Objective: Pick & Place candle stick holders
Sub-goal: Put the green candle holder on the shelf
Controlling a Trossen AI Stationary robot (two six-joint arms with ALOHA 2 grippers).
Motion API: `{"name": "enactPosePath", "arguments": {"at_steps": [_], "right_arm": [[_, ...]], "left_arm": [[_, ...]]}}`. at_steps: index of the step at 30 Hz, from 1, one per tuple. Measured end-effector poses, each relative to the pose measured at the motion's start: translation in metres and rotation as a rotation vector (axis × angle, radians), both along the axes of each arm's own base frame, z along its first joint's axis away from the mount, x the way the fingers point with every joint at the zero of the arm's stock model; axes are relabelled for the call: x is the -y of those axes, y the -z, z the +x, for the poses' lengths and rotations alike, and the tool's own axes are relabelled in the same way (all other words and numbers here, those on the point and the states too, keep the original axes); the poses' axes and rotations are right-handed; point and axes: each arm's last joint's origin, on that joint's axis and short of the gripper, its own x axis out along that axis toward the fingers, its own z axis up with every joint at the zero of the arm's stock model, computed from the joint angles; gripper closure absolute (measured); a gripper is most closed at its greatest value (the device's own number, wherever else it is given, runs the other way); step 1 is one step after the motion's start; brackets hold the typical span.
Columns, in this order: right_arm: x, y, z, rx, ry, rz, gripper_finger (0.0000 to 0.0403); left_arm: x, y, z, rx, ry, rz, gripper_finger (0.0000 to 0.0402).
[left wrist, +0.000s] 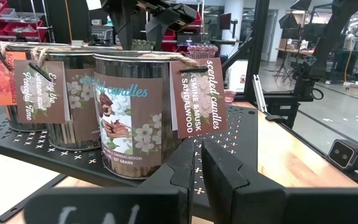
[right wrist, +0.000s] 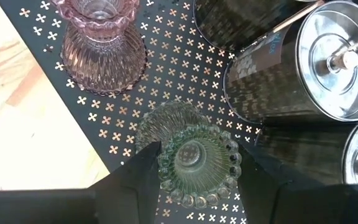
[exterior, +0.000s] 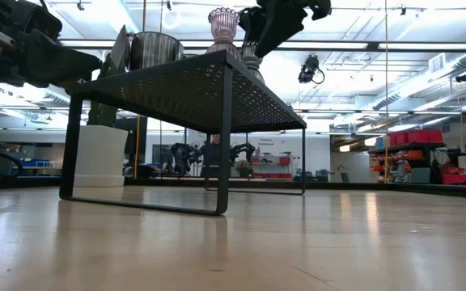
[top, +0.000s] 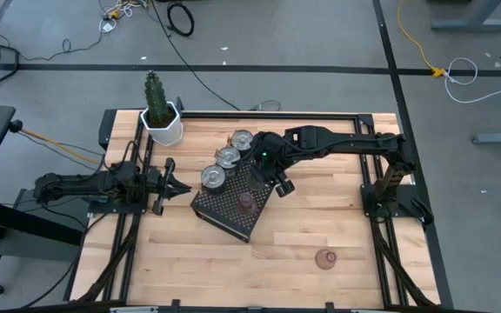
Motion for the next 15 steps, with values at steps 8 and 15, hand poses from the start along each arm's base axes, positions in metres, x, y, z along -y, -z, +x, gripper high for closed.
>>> {"name": "enactPosePath", "arguments": {"at_steps": [8,15], "right_arm": [[0.0,-0.014,0.0,0.036,-0.008,-0.006,0.0234],[0.0,-0.012,-0.003,0.005,-0.009,-0.005,0.0234]], "left_arm": [[0.0,0.0,0.0,0.0,0.0,0.0,0.0367],[0.0,0.0,0.0,0.0,0.0,0.0,0.0367]]}}
